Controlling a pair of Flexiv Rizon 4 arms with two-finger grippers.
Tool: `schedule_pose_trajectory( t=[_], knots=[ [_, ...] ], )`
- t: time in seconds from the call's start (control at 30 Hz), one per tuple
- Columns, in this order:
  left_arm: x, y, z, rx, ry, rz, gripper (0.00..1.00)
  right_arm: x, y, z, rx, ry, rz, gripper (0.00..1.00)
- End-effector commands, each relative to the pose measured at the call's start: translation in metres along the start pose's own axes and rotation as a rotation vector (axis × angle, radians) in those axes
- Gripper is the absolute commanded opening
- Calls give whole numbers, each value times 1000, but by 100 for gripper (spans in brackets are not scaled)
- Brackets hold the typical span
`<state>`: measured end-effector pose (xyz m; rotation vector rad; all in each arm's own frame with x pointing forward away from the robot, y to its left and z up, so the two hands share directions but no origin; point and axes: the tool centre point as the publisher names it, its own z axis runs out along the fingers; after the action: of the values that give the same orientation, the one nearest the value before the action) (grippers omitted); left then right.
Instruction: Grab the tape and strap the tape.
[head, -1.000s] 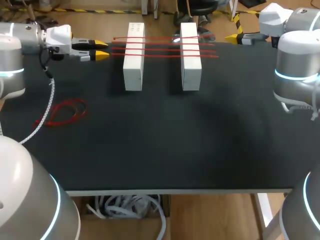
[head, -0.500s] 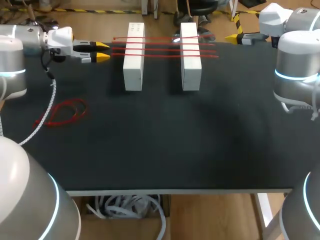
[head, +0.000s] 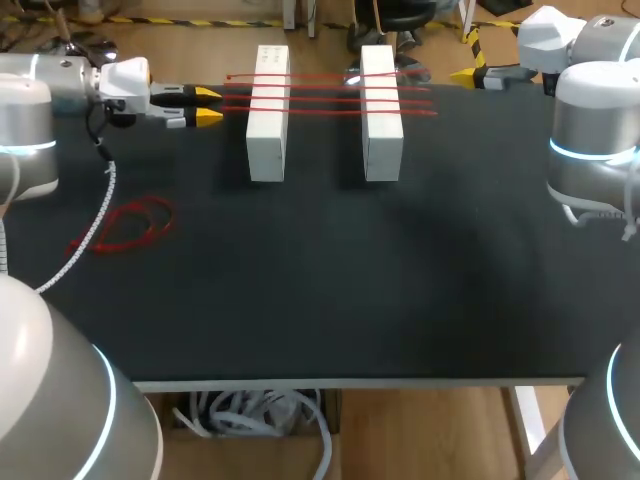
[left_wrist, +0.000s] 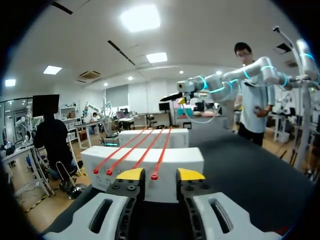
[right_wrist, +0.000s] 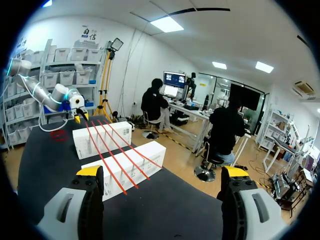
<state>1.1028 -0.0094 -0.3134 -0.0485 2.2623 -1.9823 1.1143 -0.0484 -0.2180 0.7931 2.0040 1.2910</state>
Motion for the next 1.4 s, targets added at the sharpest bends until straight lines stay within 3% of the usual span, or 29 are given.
schedule_pose_trajectory(
  t=[0.03,1.23,1.4],
  knots=[
    [-5,5,1,8,10,1,26,-1,0,-1,1,2,0,100],
    [-10,14,9,21,30,-11,22,-1,0,-1,1,2,0,100],
    [-10,15,9,21,31,-13,16,-1,0,-1,1,2,0,100]
  ],
)
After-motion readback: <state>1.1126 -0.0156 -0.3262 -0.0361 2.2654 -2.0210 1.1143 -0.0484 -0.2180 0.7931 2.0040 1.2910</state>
